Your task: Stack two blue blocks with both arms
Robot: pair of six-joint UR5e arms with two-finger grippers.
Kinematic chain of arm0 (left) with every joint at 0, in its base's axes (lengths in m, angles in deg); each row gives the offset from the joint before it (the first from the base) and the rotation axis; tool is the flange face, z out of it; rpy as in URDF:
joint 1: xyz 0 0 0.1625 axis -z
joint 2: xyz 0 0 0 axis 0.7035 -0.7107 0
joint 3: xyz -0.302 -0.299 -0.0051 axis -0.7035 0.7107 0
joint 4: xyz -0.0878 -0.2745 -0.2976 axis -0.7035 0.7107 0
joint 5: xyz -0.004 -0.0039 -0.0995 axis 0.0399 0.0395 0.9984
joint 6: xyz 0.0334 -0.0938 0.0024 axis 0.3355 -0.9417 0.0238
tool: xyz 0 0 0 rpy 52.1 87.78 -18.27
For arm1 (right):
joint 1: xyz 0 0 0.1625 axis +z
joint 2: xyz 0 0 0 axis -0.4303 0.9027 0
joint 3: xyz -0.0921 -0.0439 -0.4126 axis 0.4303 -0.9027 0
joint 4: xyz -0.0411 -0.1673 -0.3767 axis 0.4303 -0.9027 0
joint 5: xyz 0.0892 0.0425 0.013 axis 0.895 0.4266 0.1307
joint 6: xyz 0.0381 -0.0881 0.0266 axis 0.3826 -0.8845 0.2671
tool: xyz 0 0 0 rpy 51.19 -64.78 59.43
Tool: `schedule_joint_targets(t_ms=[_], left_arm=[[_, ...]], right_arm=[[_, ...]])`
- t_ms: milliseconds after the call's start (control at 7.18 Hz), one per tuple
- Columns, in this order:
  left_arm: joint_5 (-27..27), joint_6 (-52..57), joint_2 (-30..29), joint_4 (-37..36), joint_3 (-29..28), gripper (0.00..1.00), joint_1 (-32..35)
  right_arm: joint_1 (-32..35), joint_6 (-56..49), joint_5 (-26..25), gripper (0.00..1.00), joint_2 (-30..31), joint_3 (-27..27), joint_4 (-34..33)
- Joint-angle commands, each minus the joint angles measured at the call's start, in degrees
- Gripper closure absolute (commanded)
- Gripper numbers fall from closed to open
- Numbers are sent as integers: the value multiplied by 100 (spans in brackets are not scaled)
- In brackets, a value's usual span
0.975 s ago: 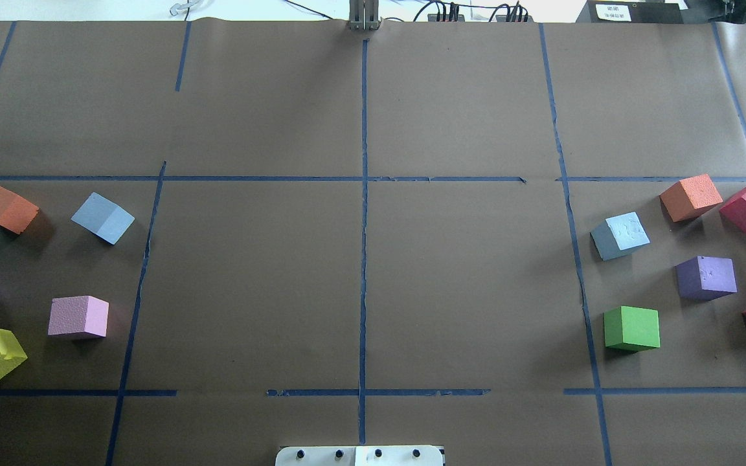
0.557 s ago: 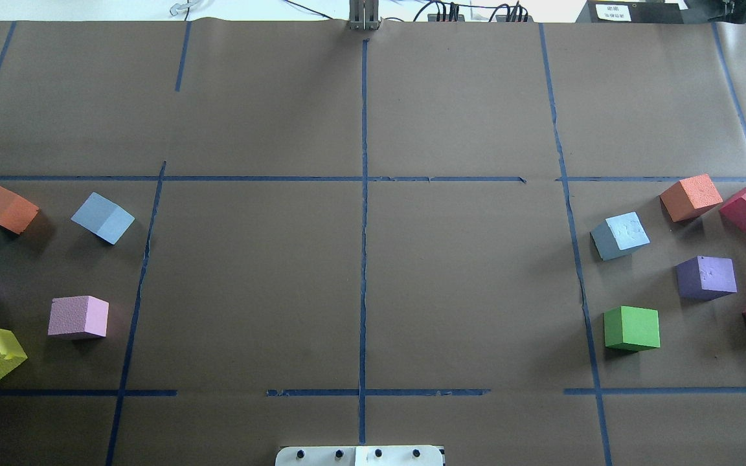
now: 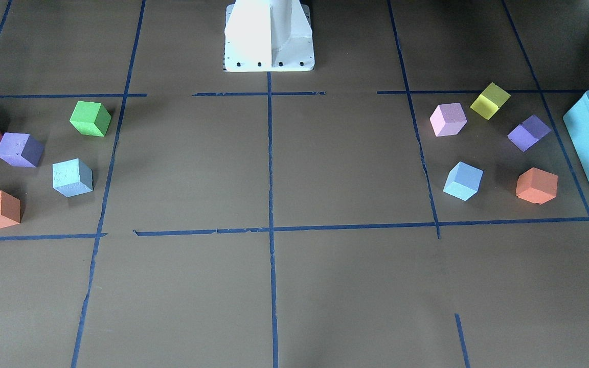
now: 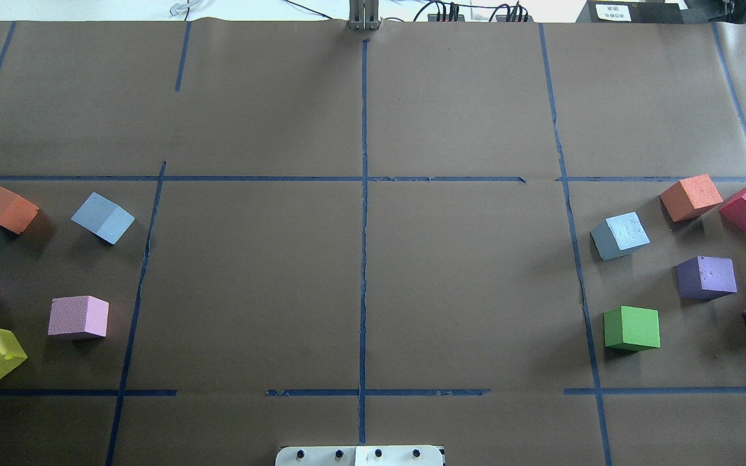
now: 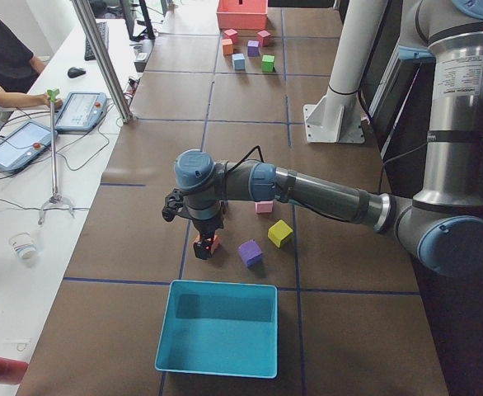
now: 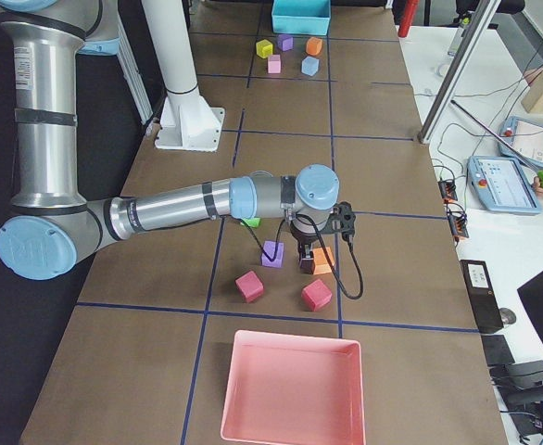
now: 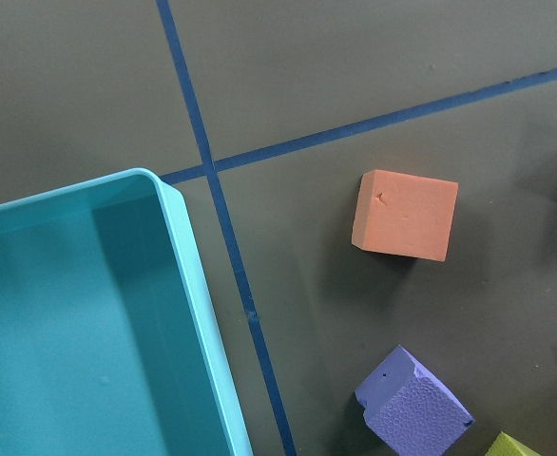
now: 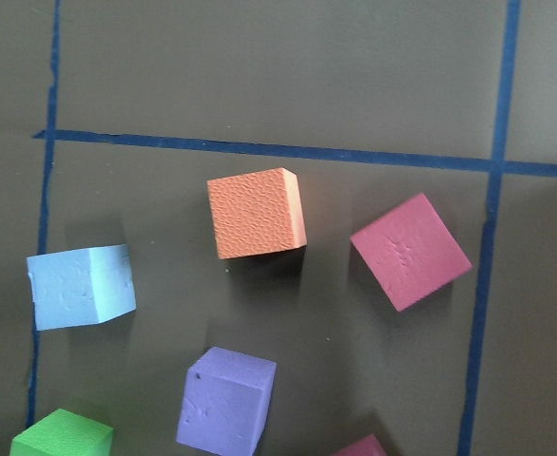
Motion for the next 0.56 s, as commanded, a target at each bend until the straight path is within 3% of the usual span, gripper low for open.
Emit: schedule_joint_targets(t_ms=[0,418], left_arm=[[-15,-9,40,44,28,0,8],[37,-115,22,53,134,0,-1]], right_arm=[[-651,927,-287,0,-97,10,597],[-1934,3437,-1306,1,-668,-16,1456]])
